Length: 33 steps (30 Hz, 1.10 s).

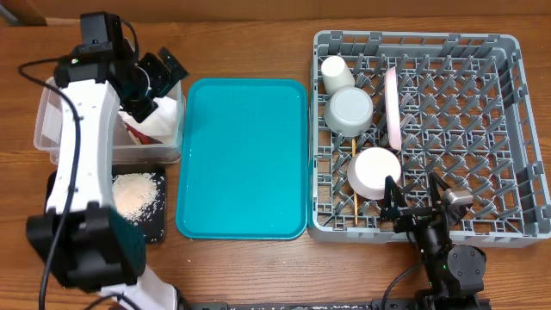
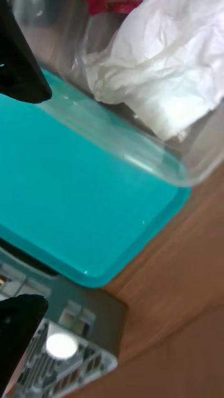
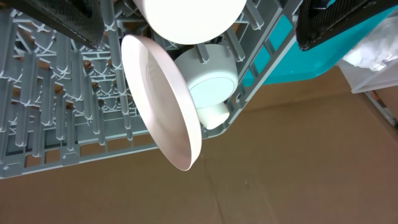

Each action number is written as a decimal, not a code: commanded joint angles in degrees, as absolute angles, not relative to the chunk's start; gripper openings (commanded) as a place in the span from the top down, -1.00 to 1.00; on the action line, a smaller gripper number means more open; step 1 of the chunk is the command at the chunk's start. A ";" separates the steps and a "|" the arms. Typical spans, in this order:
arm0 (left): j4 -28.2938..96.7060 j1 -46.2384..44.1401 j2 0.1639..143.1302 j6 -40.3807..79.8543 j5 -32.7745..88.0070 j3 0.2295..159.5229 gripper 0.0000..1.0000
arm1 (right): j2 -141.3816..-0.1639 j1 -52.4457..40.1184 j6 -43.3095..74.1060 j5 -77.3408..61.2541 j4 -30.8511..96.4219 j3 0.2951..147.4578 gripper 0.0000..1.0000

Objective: Sort waste into correct bins and load items into the dishwasher

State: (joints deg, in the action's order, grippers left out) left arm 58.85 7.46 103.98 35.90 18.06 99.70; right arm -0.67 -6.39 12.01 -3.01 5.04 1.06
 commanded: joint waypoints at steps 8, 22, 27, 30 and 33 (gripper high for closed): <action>65.04 4.25 75.20 35.94 12.01 99.44 -1.00 | -0.16 -6.20 11.75 -3.31 4.60 0.45 -1.00; 70.35 -1.52 39.11 36.01 6.31 79.13 -1.00 | -0.16 -6.20 11.75 -3.31 4.60 0.45 -1.00; 65.34 -1.48 26.09 36.03 3.62 60.66 -1.00 | -0.16 -6.20 11.75 -3.31 4.60 0.45 -1.00; 59.05 -1.48 20.78 36.03 3.64 51.66 -1.00 | -0.16 -6.20 11.75 -3.31 4.60 0.45 -1.00; 50.19 -1.48 15.81 35.99 3.51 42.37 -1.00 | -0.16 -6.20 11.75 -3.31 4.60 0.45 -1.00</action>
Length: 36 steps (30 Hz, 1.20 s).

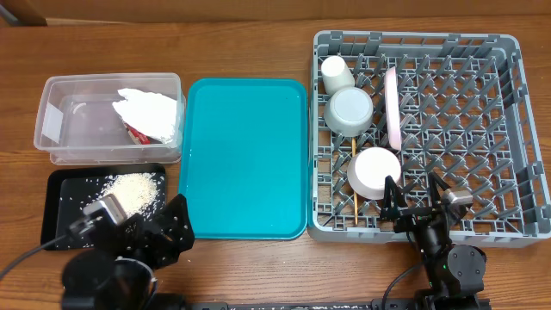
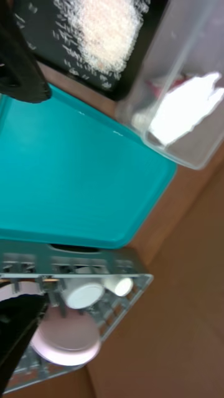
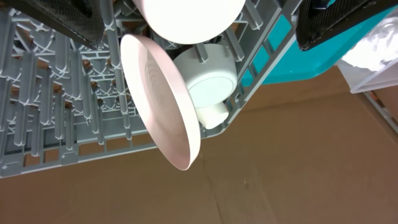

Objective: Sort waste into correct bins and load items into the dishwasher

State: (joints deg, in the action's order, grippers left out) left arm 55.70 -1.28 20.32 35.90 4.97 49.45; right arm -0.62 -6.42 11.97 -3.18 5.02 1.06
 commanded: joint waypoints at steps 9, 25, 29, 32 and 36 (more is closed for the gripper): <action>11.38 -0.71 3.31 36.01 2.79 15.81 -1.00 | -0.16 -6.20 11.75 -3.31 4.60 0.45 -1.00; -4.08 -0.73 0.16 27.27 -0.05 0.25 -1.00 | -0.16 -6.20 11.73 -3.31 4.60 0.45 -1.00; 0.08 -0.73 0.16 10.98 1.08 0.25 -1.00 | -0.16 -6.20 11.75 -3.31 4.60 0.45 -1.00; 4.16 -0.73 0.16 8.62 1.08 0.25 -1.00 | -0.16 -6.20 11.75 -3.31 4.60 0.45 -1.00; 4.45 -0.75 0.27 8.75 1.06 0.27 -1.00 | -0.16 -6.20 11.75 -3.31 4.60 0.45 -0.99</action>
